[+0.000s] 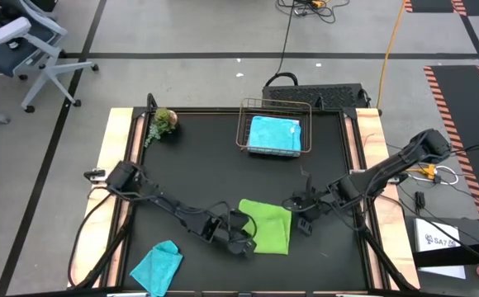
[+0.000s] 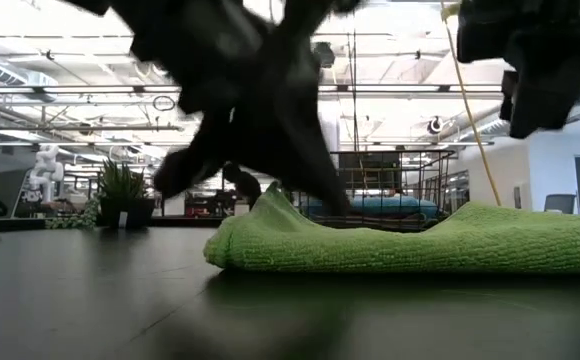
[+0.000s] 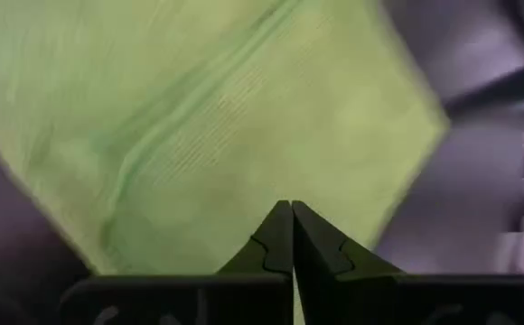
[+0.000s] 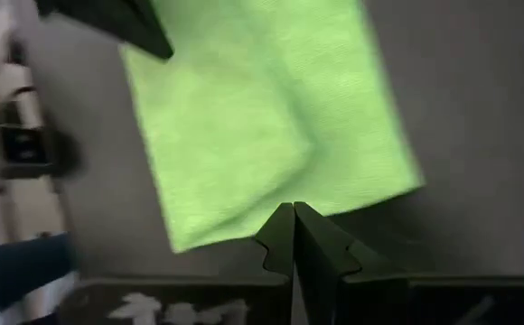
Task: Fold microfiber towels
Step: Fold the green towel
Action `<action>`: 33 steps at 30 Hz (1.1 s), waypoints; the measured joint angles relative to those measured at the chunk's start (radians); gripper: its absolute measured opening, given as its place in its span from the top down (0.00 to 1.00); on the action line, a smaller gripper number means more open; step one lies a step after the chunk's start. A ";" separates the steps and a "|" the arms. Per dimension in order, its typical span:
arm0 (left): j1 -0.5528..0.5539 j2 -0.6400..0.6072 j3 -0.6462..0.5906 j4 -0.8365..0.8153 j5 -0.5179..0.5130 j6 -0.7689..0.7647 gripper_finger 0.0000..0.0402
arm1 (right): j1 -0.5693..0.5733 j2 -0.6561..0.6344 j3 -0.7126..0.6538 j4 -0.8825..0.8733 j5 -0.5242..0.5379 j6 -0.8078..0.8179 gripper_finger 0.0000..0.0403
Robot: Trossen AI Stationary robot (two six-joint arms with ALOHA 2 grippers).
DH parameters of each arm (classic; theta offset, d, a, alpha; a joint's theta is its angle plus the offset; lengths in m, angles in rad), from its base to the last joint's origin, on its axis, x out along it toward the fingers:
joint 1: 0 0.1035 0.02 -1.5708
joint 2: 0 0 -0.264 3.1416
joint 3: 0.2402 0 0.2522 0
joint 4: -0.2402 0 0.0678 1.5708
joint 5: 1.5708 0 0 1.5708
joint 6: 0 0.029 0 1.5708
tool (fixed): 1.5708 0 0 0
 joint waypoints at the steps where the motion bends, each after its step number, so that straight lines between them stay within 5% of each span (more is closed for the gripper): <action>1: 0.005 -0.016 0.003 0.005 -0.005 0.012 1.00 | 0.007 0.000 -0.025 0.055 -0.007 0.010 1.00; 8: 0.045 -0.147 0.006 -0.211 -0.042 0.083 1.00 | 0.036 0.003 -0.131 0.315 0.026 0.048 1.00; 13: 0.102 -0.179 0.005 -0.373 0.077 0.074 0.99 | 0.036 0.003 -0.168 0.311 0.024 0.108 1.00; 19: 0.138 -0.182 0.005 -0.374 0.206 0.122 0.92 | 0.033 0.003 -0.209 0.384 0.021 0.116 0.96; 33: 0.179 -0.182 0.005 -0.364 0.288 0.080 0.78 | -0.031 0.003 -0.224 0.433 0.004 0.032 0.69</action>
